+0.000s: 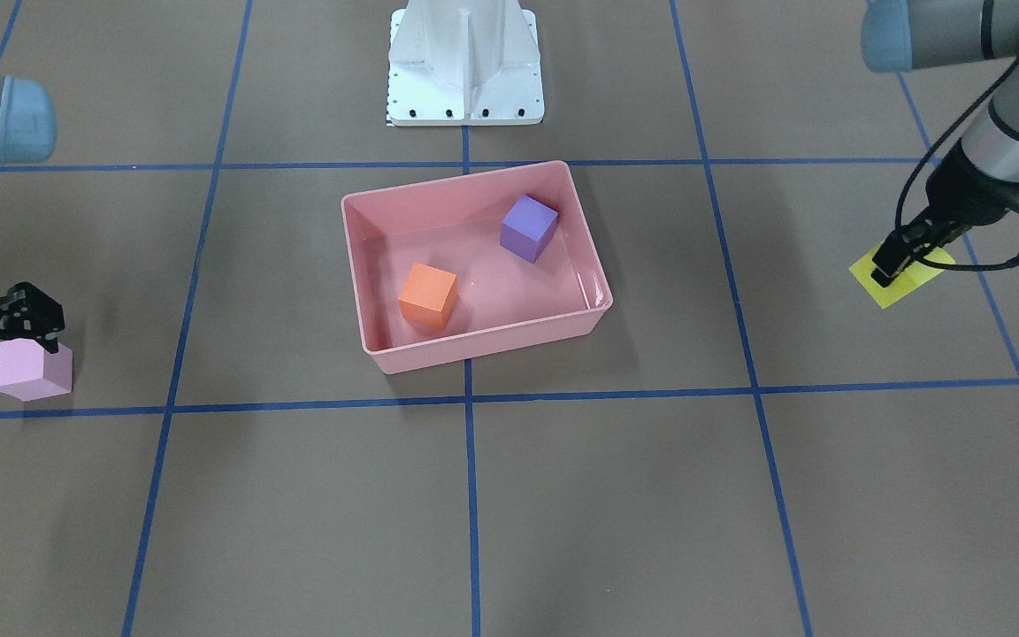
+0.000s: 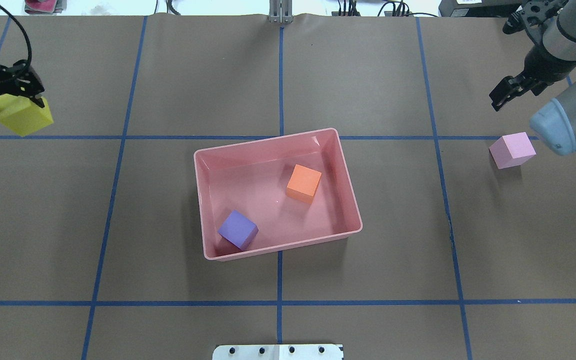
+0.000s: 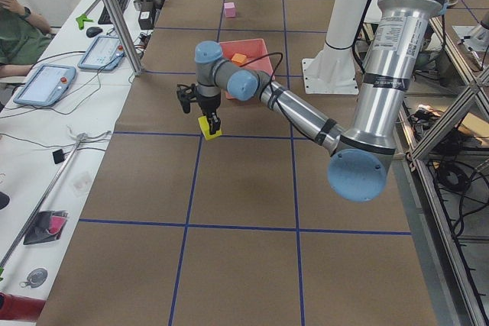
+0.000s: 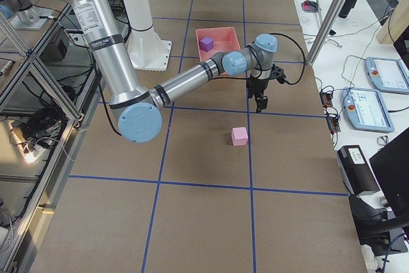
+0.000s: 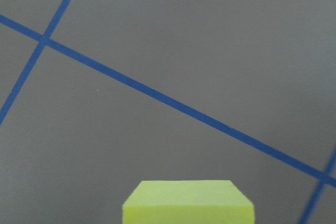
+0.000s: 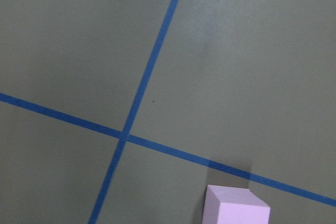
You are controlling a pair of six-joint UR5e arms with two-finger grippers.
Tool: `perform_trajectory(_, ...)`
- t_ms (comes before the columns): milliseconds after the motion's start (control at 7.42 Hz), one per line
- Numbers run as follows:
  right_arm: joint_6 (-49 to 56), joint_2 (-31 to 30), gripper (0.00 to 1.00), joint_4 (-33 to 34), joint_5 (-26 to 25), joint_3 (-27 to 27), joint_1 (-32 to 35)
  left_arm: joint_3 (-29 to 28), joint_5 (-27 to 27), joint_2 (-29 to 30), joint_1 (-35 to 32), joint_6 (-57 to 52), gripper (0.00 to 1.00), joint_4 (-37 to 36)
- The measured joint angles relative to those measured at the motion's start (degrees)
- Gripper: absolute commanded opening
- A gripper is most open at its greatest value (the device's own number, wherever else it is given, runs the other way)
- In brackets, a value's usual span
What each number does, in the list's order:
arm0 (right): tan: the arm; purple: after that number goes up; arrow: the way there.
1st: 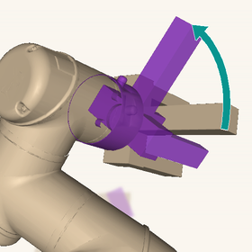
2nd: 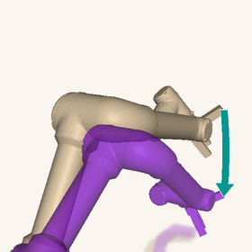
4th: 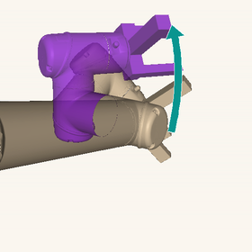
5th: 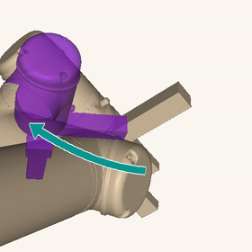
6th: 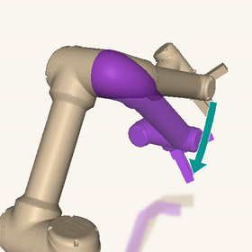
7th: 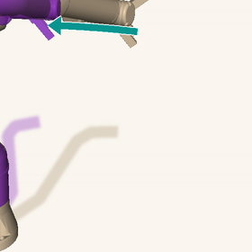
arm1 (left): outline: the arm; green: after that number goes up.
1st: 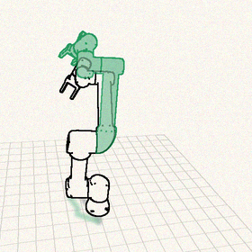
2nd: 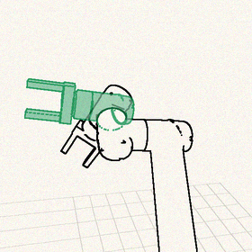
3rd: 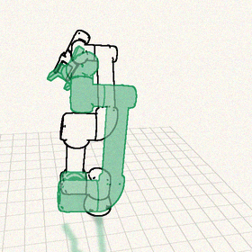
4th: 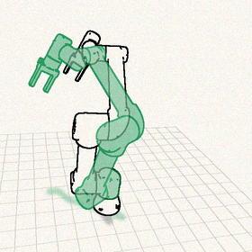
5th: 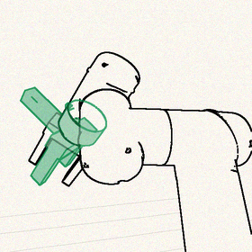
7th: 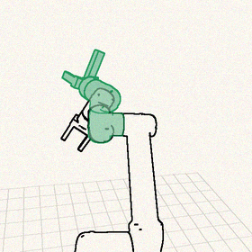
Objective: Place blocks into pink bin with both arms
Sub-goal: 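Carry yellow cube into the bin while right gripper grasps light pink cube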
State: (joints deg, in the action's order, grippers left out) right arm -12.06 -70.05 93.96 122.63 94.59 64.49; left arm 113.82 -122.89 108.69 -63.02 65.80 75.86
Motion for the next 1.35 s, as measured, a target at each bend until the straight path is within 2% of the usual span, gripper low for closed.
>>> perform_trajectory(270,0.6,-2.1,1.0,-14.0,1.2,-9.3,0.3,1.4,0.3,7.7,2.8,6.2,0.0,-6.0)
perform_trajectory(404,0.0,-2.5,1.0,-17.2,2.0,-12.0,0.4,1.5,0.5,9.6,4.2,8.8,0.0,-6.8)
perform_trajectory(809,-5.1,-4.2,1.0,-19.1,5.4,-13.3,-0.2,1.6,1.0,10.9,5.2,10.6,0.0,-7.1)
perform_trajectory(1348,-8.5,-5.6,0.99,-19.3,6.1,-12.9,-2.9,1.7,1.4,10.9,5.4,10.8,0.0,-7.2)
